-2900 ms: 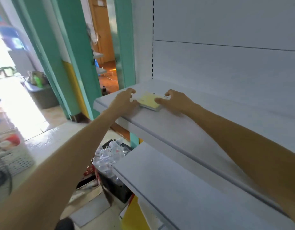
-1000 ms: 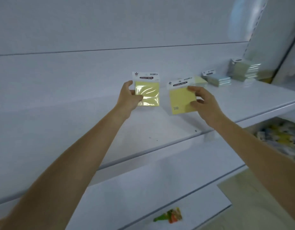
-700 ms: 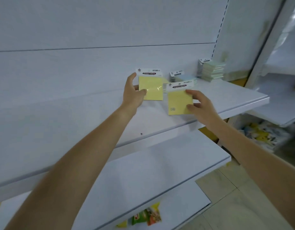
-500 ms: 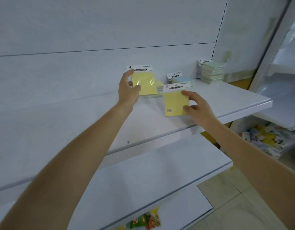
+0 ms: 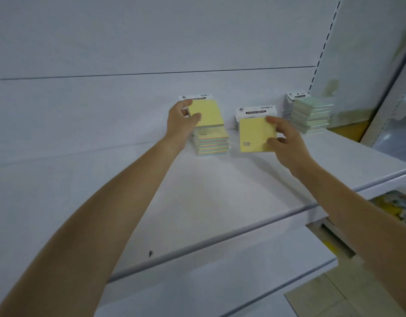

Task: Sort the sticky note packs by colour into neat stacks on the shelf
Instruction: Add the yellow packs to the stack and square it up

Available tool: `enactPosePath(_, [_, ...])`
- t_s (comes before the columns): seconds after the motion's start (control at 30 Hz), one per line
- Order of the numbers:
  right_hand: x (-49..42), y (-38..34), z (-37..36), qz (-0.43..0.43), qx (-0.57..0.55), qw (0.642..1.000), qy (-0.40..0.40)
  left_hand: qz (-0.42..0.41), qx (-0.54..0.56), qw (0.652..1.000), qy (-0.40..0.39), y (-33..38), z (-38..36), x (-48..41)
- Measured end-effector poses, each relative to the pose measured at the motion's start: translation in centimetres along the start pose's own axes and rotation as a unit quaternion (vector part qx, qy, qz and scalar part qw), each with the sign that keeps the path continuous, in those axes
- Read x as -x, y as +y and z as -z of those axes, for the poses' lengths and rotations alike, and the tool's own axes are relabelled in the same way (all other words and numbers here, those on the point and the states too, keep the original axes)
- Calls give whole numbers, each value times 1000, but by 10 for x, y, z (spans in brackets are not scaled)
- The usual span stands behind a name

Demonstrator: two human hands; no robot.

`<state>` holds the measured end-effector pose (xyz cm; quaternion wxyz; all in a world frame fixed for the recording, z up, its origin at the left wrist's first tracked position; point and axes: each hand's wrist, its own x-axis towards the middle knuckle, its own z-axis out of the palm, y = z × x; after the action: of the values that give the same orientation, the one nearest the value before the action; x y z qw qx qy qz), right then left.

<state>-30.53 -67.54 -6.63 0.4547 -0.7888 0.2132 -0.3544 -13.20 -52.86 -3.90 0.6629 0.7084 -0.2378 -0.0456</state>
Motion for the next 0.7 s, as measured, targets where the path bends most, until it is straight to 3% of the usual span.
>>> enactPosePath(0.13, [-33,2,-1,-15,-36,999,2,15,-38,999,-20,-9,-8,-10])
enactPosePath(0.37, [-81,-2,-16,6,-75,995,-65,72,-121,987,-72,-18,-18,-11])
enactPosePath(0.57, [-96,-4,-24,43,-74,989,-123,112,-111,987,-32,-20,-27,-5])
enactPosePath(0.7, [-104,-5,-27,53,-67,985,-148,122,-73,989,44,-27,-25,0])
